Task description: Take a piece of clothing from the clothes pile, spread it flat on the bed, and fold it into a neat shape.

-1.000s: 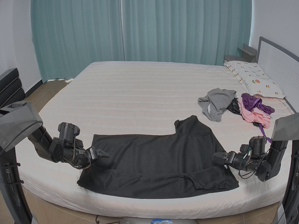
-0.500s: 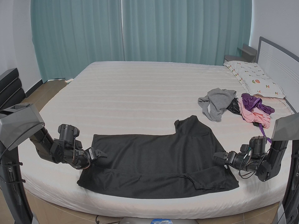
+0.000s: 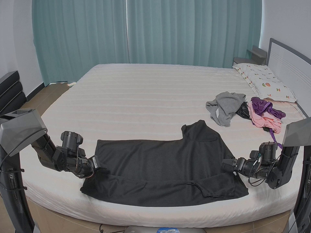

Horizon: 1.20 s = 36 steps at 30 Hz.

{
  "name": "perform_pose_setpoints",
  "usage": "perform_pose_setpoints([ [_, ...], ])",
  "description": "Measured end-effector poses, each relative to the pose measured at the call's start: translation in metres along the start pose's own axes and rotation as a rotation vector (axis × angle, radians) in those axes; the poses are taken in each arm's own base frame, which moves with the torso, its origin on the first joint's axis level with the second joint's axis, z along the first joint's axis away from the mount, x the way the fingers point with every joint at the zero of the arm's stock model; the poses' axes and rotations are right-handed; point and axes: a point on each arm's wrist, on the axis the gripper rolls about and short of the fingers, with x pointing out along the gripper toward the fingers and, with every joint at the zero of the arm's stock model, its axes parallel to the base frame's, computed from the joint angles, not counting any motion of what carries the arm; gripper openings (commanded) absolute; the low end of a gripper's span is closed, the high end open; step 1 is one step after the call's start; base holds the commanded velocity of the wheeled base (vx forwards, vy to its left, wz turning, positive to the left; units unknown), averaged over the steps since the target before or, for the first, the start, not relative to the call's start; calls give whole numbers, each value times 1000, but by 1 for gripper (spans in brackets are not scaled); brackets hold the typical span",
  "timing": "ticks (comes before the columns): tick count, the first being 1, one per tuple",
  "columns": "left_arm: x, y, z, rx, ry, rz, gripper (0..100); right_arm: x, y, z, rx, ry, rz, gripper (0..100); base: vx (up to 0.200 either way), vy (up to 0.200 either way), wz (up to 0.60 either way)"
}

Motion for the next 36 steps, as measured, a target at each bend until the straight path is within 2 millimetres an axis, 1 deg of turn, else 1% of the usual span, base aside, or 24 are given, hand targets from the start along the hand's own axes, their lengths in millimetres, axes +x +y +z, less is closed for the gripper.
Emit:
perform_pose_setpoints([
  [6,-4,4,-2,-11,-13,36,0,0,-1,1,2,0,-3,100,0,0,0],
  [13,-17,5,-2,-20,-31,41,0,0,-1,0,5,22,25,100,0,0,0],
  [20,-31,5,-9,-25,-35,45,0,7,-3,-1,2,34,39,100,0,0,0],
  [27,-35,5,-11,-24,-36,44,0,13,-7,-3,-8,49,38,100,0,0,0],
  [28,-35,5,-11,-24,-37,44,0,13,-8,-3,-14,49,37,0,0,0,0],
  [36,-36,4,-11,-24,-35,45,0,13,-14,-9,-69,70,21,0,0,0,0],
])
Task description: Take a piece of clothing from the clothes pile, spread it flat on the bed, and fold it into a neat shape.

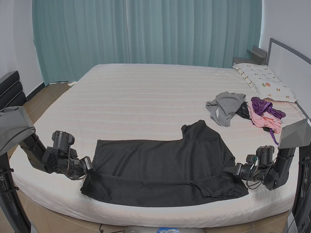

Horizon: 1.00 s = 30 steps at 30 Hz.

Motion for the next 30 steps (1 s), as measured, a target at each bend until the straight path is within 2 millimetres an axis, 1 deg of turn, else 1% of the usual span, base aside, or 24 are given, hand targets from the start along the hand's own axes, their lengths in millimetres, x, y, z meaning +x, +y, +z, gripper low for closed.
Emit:
perform_pose_setpoints([
  [6,-3,1,-1,-5,0,4,0,-5,0,2,-13,-14,-1,0,0,0,0],
  [11,-10,4,-2,-14,-7,7,0,-20,1,4,-5,-29,0,0,0,0,0],
  [19,-29,11,-8,-38,-22,18,0,-56,13,0,-3,-47,40,0,0,0,0],
  [24,-45,17,-20,-55,-23,26,0,-79,23,-7,-20,-81,63,0,0,0,0],
  [30,-61,19,-33,-59,-24,26,0,-100,31,-14,-39,-111,88,0,0,0,0],
])
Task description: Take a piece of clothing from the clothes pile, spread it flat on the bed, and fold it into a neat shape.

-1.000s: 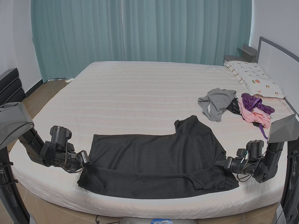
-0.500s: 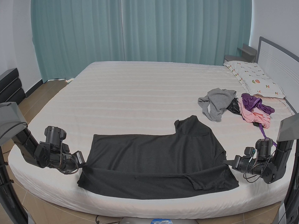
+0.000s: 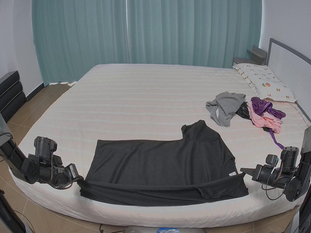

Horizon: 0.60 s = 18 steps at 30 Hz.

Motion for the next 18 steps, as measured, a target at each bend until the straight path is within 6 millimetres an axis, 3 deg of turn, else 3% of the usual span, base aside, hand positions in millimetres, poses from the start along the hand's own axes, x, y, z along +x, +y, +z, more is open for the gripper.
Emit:
perform_pose_setpoints([
  [18,-23,-2,-15,12,-11,-31,0,-32,12,0,88,28,6,0,0,0,0],
])
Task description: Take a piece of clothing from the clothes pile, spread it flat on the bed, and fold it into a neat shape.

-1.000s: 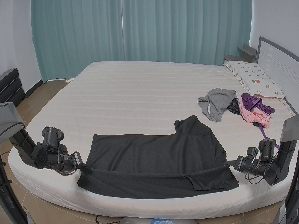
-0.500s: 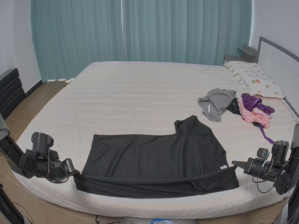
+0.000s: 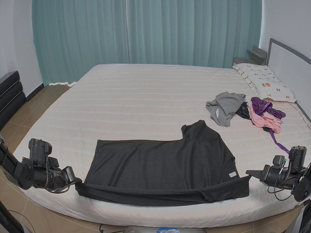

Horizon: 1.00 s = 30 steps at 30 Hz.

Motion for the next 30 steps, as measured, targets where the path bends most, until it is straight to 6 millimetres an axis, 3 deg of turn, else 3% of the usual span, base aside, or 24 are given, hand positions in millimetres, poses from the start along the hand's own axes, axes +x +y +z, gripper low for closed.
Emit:
perform_pose_setpoints([
  [11,-4,6,-21,10,57,18,0,-17,-1,-5,8,48,-49,0,0,0,0],
  [18,-2,1,-20,27,58,7,0,-18,-2,-8,-49,79,-63,0,0,0,0],
  [23,3,-6,-8,33,31,-6,0,-9,-3,2,-58,64,-65,0,0,0,0],
  [30,21,-11,8,30,25,-1,0,19,-12,18,-66,60,-93,0,0,0,0],
])
